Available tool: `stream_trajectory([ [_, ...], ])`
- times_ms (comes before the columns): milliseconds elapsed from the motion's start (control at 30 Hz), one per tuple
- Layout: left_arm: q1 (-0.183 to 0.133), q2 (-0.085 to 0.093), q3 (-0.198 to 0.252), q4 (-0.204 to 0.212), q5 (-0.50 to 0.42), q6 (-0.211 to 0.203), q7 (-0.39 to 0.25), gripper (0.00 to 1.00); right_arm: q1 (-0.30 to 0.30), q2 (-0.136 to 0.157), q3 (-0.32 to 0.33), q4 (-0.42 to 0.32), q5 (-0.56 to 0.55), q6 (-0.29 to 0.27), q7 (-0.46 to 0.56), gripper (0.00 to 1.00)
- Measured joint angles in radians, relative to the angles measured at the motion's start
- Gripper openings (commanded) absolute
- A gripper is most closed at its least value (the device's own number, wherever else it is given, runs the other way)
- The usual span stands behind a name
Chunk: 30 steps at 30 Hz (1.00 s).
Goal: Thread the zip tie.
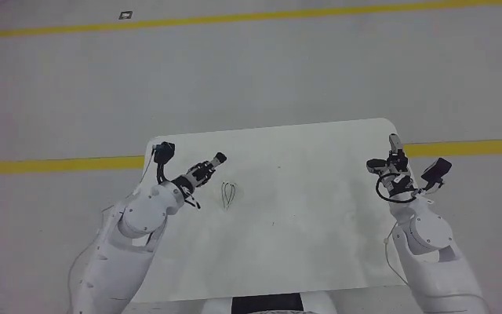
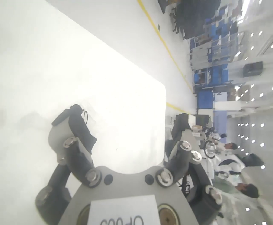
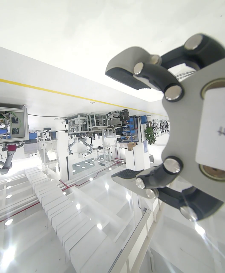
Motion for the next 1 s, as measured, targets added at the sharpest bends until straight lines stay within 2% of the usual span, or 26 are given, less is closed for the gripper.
stream_trajectory([
  [100,-0.053,0.006,-0.009,0.006,0.064,0.0,-0.179,1.0,0.0,0.0,0.0,0.0,0.0,0.0,0.0,1.0],
  [167,-0.098,0.008,-0.009,0.033,0.115,0.0,-0.322,1.0,0.0,0.0,0.0,0.0,0.0,0.0,0.0,1.0],
  [233,-0.145,0.002,-0.011,0.06,0.174,0.0,-0.431,1.0,0.0,0.0,0.0,0.0,0.0,0.0,0.0,1.0],
  [300,-0.159,-0.001,-0.013,0.077,0.187,0.0,-0.459,1.0,0.0,0.0,0.0,0.0,0.0,0.0,0.0,1.0],
  [700,-0.162,0.001,-0.003,0.068,0.195,0.0,-0.459,1.0,0.0,0.0,0.0,0.0,0.0,0.0,0.0,1.0],
  [800,-0.214,0.001,0.046,0.08,0.294,0.0,-0.553,1.0,0.0,0.0,0.0,0.0,0.0,0.0,0.0,1.0],
  [867,-0.258,-0.005,0.08,0.097,0.352,0.0,-0.625,1.0,0.0,0.0,0.0,0.0,0.0,0.0,0.0,1.0],
  [900,-0.285,-0.012,0.101,0.107,0.388,0.0,-0.662,1.0,0.0,0.0,0.0,0.0,0.0,0.0,0.0,1.0],
  [1000,-0.332,-0.033,0.155,0.153,0.48,0.0,-0.714,1.0,0.0,0.0,0.0,0.0,0.0,0.0,0.0,1.0],
])
